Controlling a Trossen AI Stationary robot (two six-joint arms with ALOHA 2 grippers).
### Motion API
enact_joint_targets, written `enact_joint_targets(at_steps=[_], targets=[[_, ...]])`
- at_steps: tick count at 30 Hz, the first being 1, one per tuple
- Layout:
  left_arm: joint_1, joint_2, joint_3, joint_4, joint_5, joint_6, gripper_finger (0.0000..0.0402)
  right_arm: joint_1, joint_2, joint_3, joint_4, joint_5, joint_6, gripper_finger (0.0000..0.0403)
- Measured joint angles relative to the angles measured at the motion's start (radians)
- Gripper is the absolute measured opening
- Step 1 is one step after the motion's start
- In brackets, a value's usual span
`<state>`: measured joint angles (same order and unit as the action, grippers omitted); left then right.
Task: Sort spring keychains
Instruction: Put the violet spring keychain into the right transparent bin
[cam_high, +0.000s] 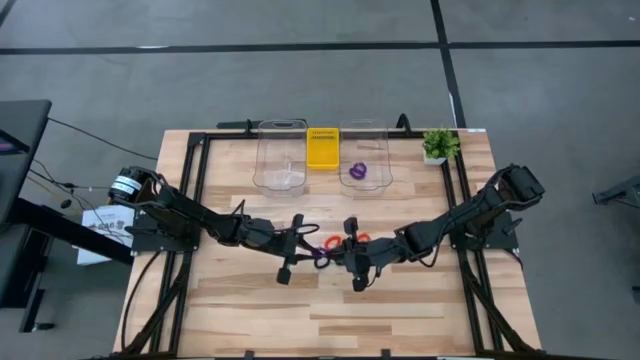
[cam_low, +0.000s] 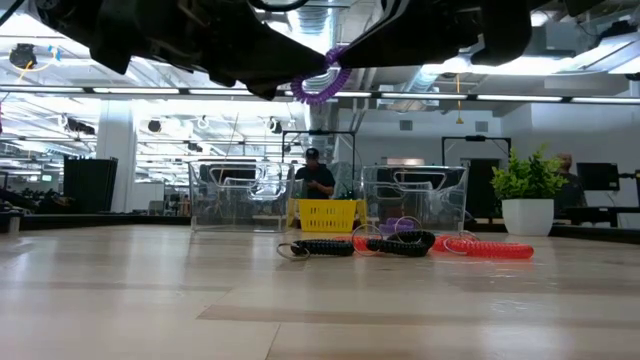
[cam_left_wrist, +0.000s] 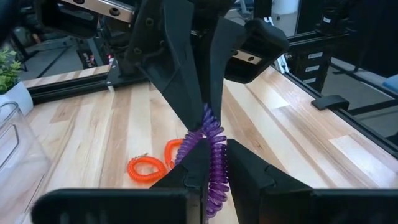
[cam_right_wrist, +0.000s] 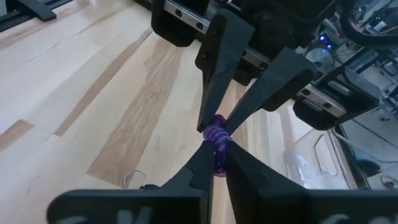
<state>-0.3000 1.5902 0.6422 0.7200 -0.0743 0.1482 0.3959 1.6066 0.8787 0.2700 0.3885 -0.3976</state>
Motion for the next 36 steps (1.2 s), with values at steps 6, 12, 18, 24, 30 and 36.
enact_joint_targets(at_steps=[6,12,18,24,30,36], targets=[[0.000,0.000,0.000,0.001,-0.001,0.004,0.0050,-0.005,0.000,0.000,-0.001,0.000,0.005,0.0007],[-0.002,0.000,0.000,0.007,-0.005,0.030,0.0084,-0.005,0.000,0.000,-0.003,0.001,0.006,0.0015],[-0.002,0.000,0.000,0.011,-0.068,0.031,0.0130,-0.006,0.000,0.001,-0.028,0.011,0.006,0.0006],[-0.003,0.000,0.000,0.008,-0.182,0.031,0.0179,-0.006,-0.005,0.001,-0.071,0.077,0.010,0.0011],[-0.002,0.000,0.000,-0.019,-0.303,0.031,0.0207,-0.006,-0.087,0.001,-0.250,0.245,0.143,0.0004],[0.008,0.000,0.000,-0.055,-0.341,0.022,0.0207,-0.041,-0.222,0.001,-0.490,0.494,0.311,0.0004]])
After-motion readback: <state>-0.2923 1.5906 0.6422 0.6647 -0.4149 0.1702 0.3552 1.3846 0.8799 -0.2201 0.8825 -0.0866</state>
